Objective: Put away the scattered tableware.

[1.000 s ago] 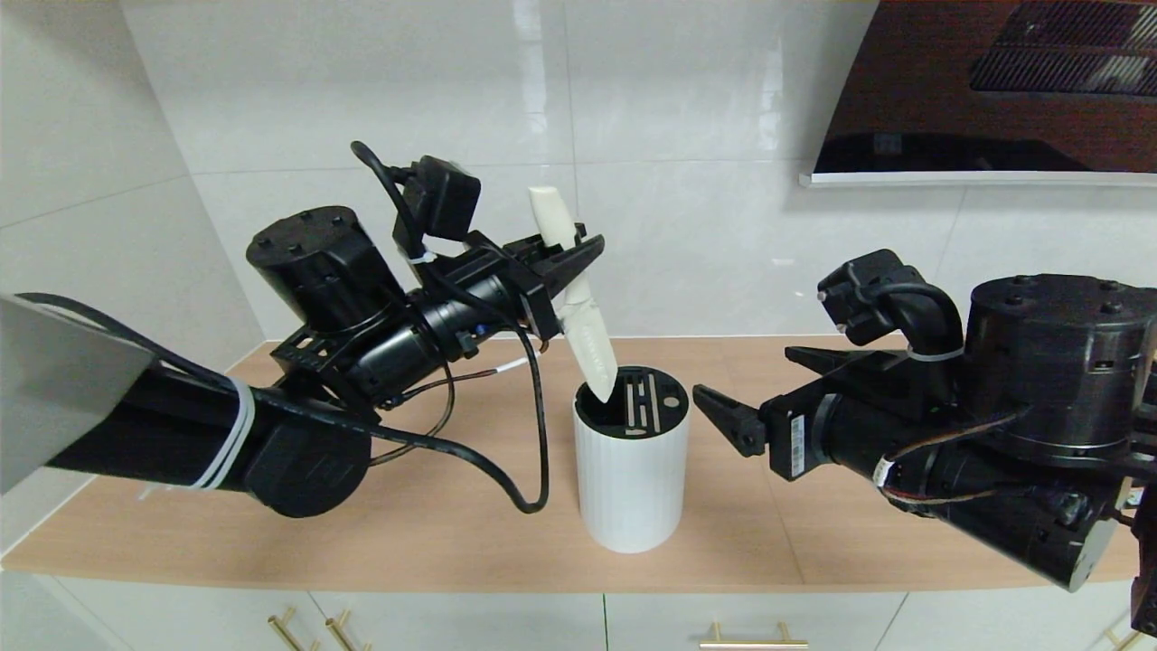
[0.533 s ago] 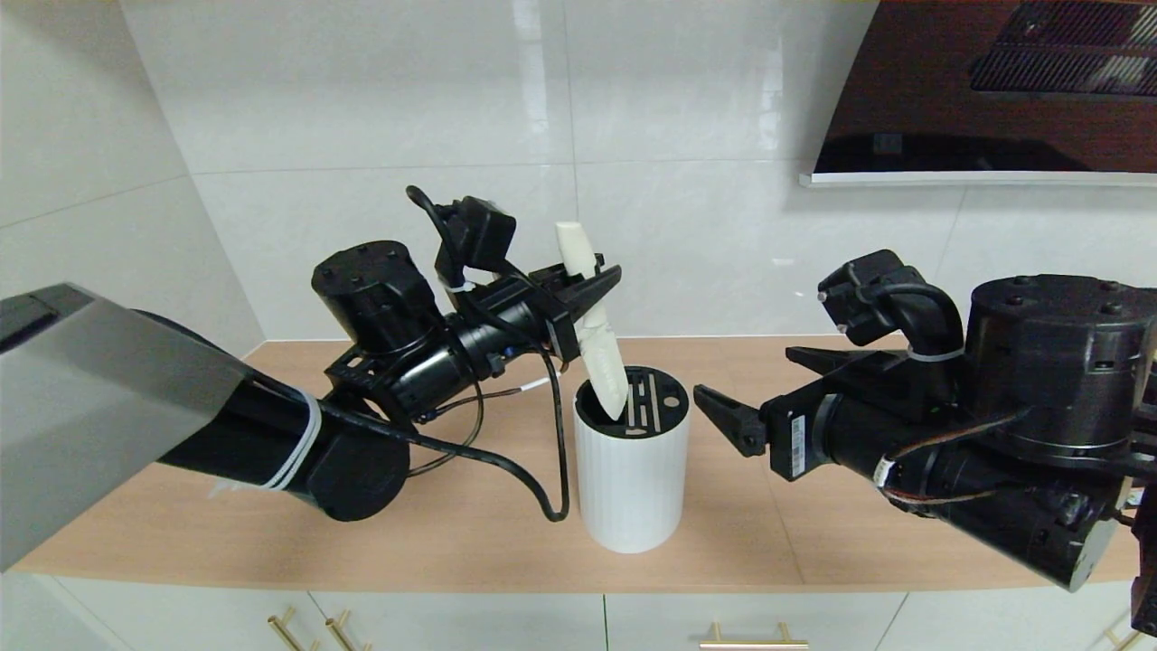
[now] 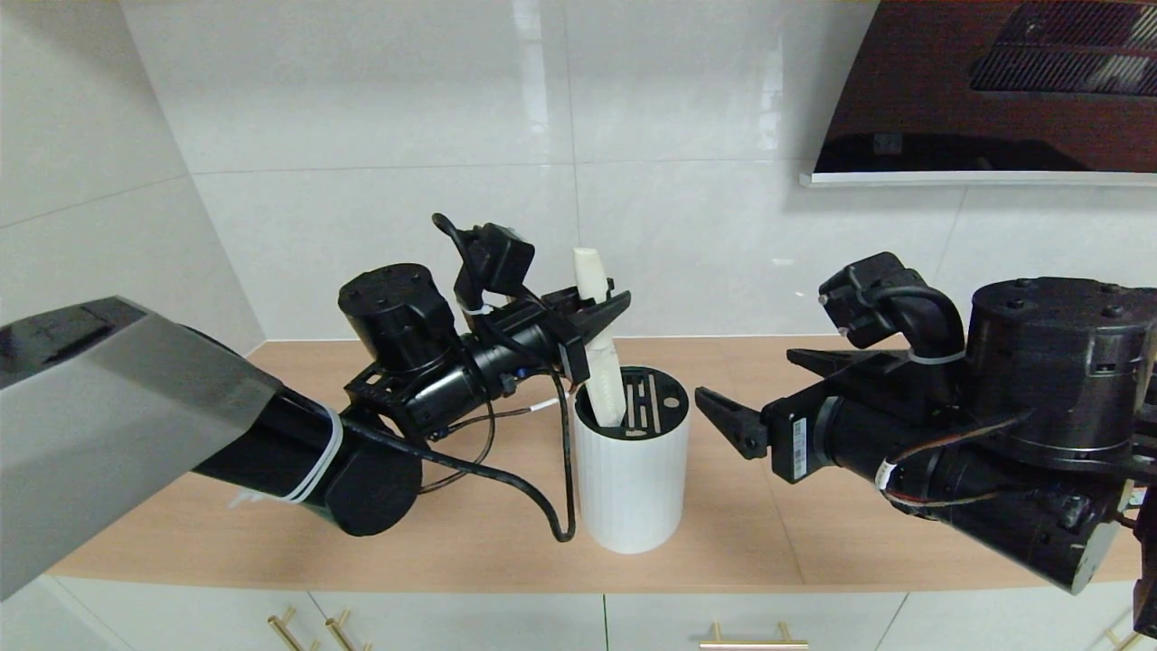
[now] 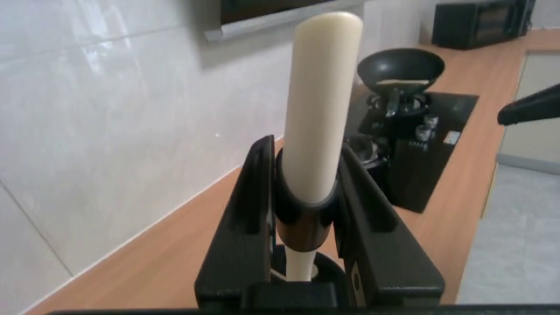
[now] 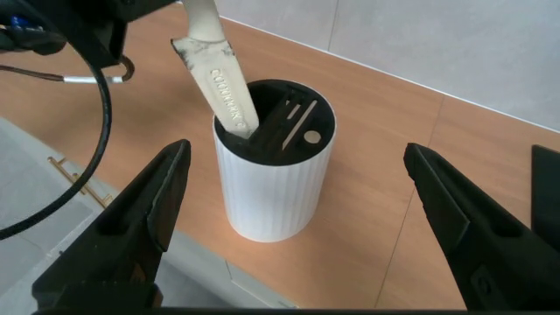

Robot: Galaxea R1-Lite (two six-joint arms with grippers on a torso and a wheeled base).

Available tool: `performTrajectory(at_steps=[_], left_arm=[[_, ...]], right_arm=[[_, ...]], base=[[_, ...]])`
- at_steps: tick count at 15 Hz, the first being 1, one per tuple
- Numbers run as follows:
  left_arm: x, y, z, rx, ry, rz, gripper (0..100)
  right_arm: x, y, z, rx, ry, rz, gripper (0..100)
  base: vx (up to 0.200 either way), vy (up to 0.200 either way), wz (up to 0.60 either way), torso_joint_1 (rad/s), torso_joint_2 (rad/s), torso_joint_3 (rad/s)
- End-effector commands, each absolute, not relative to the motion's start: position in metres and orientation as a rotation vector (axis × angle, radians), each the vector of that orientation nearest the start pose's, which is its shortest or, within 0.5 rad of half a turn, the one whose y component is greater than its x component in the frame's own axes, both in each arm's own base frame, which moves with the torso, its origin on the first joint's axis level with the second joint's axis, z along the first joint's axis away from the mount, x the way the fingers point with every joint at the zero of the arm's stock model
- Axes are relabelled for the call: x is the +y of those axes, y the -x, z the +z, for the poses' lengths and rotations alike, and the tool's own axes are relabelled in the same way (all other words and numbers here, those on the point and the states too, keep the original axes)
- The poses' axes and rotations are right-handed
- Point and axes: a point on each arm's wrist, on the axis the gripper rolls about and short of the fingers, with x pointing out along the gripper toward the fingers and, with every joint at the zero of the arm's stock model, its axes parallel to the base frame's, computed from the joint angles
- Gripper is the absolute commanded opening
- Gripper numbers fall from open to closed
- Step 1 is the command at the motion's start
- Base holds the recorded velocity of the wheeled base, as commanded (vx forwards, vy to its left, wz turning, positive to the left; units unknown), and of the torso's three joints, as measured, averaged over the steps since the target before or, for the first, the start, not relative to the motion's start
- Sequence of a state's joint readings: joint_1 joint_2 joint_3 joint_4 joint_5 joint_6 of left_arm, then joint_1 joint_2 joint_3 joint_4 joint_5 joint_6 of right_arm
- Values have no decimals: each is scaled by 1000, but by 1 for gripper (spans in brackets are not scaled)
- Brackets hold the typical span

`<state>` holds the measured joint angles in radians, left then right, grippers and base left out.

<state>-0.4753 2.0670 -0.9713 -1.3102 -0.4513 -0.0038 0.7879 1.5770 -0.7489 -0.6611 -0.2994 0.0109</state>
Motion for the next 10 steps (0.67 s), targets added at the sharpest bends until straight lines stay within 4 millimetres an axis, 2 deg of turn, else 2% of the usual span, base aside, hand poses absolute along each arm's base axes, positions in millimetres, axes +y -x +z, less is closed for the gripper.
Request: performTrajectory(at_steps=[1, 3, 5, 10], left_arm=[[-185, -337, 158, -182, 7, -926, 0], [-187, -334, 150, -138, 10, -933, 0], [-198, -334, 140, -104, 35, -895, 0], [-200, -339, 123, -58, 32, -895, 0]], right_arm=[[191, -199, 205, 147, 77, 489, 100], [191, -199, 205, 150, 78, 489, 100], [191, -199, 205, 150, 78, 489, 100], [191, -199, 205, 150, 78, 489, 100]], base=[[0, 0, 0, 0, 0, 0], [0, 0, 0, 0, 0, 0], [0, 0, 0, 0, 0, 0], [0, 0, 0, 0, 0, 0]])
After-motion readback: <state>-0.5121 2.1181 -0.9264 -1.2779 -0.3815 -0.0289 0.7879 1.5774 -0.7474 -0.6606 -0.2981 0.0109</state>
